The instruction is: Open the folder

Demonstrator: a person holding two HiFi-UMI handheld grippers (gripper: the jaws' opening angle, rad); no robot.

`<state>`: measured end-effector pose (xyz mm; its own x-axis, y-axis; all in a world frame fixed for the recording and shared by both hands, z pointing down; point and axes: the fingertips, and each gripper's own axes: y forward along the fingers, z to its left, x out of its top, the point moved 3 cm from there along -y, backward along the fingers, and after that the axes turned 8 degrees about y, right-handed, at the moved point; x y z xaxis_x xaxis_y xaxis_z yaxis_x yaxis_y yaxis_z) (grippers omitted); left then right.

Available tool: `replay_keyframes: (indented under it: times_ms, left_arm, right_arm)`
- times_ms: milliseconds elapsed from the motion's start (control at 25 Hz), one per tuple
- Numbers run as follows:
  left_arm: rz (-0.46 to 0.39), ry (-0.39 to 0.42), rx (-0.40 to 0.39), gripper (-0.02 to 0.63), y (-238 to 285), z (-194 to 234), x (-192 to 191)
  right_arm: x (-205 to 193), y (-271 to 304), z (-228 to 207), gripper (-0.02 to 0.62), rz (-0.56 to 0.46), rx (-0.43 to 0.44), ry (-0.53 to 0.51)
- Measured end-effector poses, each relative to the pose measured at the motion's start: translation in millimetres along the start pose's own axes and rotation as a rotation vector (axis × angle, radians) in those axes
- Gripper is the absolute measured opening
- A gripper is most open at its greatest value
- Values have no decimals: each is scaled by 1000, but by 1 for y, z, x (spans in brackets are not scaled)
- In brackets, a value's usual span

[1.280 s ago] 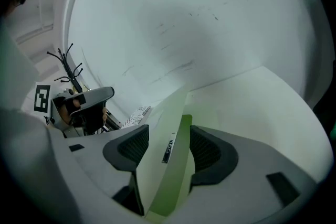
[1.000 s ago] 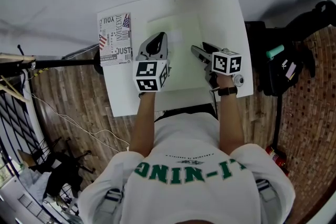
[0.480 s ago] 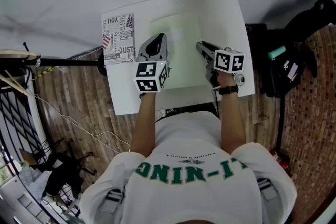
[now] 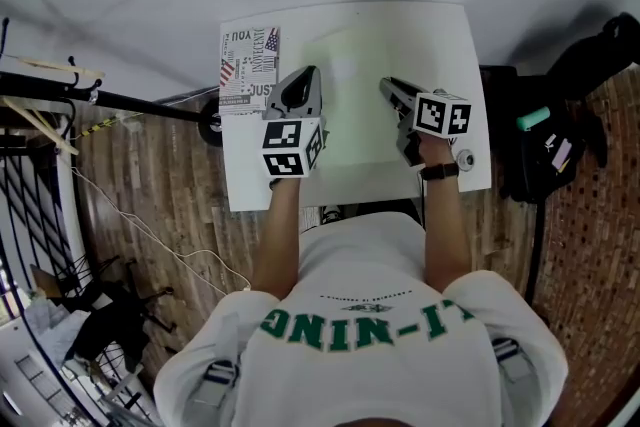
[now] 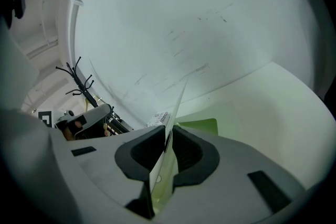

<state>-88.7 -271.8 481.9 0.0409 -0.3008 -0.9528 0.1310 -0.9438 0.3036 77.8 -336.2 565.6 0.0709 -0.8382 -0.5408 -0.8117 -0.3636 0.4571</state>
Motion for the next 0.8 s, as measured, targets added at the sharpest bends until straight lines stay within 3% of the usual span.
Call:
replay_keyframes:
  times_ms: [200, 640, 800]
  left_arm:
    - [-18, -1, 37, 14, -24, 16, 7]
    - [-42, -16, 130, 15, -72, 65, 14]
    - [-46, -29, 162, 15, -85, 82, 10]
  right_arm:
    - [6, 6, 36, 57, -14, 34, -24]
    - [-8, 46, 122, 73, 79, 169, -64]
    - [-13, 60, 146, 78, 99, 177, -93]
